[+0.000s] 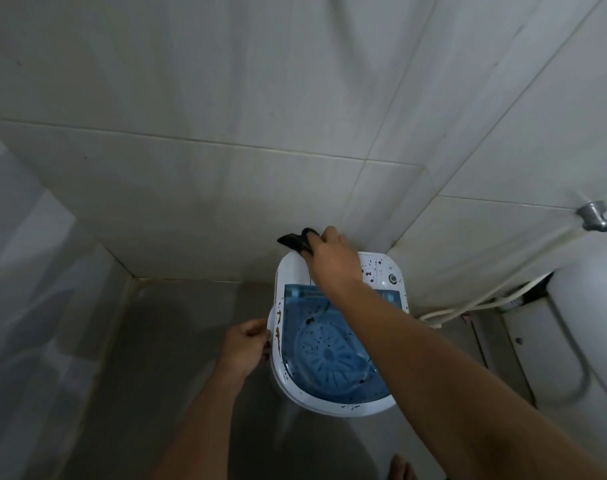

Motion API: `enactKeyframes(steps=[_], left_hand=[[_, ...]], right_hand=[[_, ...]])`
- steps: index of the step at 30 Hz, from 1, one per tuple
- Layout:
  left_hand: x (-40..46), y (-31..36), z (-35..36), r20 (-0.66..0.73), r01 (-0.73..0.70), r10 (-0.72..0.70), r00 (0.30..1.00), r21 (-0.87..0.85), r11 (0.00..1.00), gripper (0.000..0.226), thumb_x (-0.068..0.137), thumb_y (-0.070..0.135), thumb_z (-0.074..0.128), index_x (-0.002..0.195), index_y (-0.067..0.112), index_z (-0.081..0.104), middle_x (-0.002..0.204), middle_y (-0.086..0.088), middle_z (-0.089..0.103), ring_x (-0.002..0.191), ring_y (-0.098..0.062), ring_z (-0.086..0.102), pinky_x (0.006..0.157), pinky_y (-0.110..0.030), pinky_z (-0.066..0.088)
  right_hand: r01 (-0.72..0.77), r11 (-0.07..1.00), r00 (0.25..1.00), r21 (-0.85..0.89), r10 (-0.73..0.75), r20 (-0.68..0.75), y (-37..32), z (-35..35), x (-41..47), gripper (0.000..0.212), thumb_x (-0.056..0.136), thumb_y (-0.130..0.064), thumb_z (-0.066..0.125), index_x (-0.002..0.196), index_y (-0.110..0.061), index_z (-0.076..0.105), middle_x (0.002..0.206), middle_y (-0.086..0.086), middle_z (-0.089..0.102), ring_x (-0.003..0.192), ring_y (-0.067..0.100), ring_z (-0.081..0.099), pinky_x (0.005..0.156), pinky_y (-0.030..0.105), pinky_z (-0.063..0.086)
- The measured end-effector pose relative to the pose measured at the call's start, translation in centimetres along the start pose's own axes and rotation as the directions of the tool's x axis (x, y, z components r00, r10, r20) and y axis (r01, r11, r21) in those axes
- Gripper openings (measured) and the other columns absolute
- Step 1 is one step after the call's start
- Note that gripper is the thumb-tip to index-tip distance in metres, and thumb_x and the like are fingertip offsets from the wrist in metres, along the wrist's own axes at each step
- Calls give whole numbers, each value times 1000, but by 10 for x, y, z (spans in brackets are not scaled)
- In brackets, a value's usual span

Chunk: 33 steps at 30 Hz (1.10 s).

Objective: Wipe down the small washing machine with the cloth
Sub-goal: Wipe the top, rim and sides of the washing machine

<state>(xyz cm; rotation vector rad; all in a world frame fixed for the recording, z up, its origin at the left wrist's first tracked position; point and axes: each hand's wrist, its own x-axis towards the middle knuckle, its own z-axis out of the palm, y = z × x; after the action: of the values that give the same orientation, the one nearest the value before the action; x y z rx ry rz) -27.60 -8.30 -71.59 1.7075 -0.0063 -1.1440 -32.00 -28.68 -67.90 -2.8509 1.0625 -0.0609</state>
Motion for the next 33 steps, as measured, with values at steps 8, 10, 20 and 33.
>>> enactKeyframes(steps=[8,10,20,33], left_hand=[[7,-1,1,-7,41,-41,999,51,998,21,96,-1,54,107,10,69,94,-12,74,86,-32,71,89,-48,56],[7,1,1,-13,46,-46,999,67,997,22,96,0,54,110,10,69,99,-14,74,86,-31,71,87,-46,56],[8,-1,2,-19,57,-56,998,59,997,24,97,-1,53,116,5,66,107,-19,71,82,-28,67,73,-36,56],[5,-2,1,-20,68,-66,998,71,995,21,97,2,54,102,17,68,99,-9,73,93,-32,71,88,-45,57]], right_hand=[[309,934,948,-177,-317,-21,36,0,-29,49,92,-30,68,137,-15,55,113,14,58,92,34,61,70,44,51],[121,988,993,-94,-119,26,27,-11,-6,39,101,-32,57,135,-14,53,118,15,53,96,34,59,67,40,47],[20,1000,1000,-12,-20,24,11,3,-87,52,93,-20,65,141,-15,48,122,14,52,105,31,59,80,46,57],[76,994,996,-81,-71,62,-32,2,-11,47,94,-21,62,138,-15,46,129,18,46,114,38,52,87,50,49]])
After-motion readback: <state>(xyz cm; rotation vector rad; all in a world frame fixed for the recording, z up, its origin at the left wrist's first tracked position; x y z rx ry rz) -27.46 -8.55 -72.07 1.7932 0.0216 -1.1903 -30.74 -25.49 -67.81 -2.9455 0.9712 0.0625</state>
